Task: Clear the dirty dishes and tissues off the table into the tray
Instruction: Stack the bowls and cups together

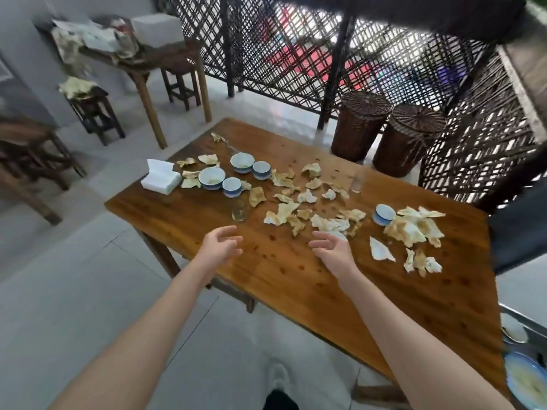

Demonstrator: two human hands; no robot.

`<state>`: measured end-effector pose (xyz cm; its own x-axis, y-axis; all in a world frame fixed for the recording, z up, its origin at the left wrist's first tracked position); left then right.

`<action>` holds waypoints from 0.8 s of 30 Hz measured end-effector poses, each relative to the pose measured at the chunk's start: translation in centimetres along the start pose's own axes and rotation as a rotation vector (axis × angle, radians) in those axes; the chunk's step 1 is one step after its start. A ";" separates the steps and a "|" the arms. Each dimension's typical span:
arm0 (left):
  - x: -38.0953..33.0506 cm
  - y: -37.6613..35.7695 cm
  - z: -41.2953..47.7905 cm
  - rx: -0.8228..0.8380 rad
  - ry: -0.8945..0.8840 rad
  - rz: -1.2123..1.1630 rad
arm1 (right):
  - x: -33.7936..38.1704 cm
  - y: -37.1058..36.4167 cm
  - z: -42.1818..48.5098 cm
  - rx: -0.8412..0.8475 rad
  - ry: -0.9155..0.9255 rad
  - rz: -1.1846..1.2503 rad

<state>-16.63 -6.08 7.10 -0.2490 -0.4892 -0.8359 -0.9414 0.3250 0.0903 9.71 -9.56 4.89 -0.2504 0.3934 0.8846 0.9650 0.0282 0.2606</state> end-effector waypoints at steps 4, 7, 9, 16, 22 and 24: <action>-0.1 3.9 3.2 -0.022 0.001 -0.009 | 2.0 -2.7 4.2 0.034 0.002 -0.013; -0.9 7.2 6.2 -0.054 0.011 -0.032 | 3.5 -4.8 8.2 0.041 0.004 -0.015; -1.7 9.5 8.6 -0.077 0.016 -0.026 | 4.6 -6.4 11.5 0.053 -0.004 0.001; -5.3 17.9 14.9 -0.133 0.047 0.004 | 10.7 -11.8 21.8 0.093 -0.025 0.017; -7.0 20.7 19.6 -0.122 0.079 0.022 | 13.5 -14.6 27.0 0.082 -0.034 0.025; -7.3 21.2 21.3 -0.088 0.092 0.029 | 13.5 -15.5 28.4 0.098 -0.042 0.021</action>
<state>-29.88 21.62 3.59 -0.2924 -0.5538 -0.7796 -0.9488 0.2699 0.1641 -6.41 21.37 1.79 -0.2288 0.4326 0.8720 0.9734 0.1087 0.2015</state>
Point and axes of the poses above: each hand's wrist, its own z-axis towards the middle knuckle, its own y-axis out of the back of the hand, x = y × z, the point moved 3 cm from there along z, towards the middle knuckle, and after that the axes turned 12 degrees about x, right-handed, at the moved point
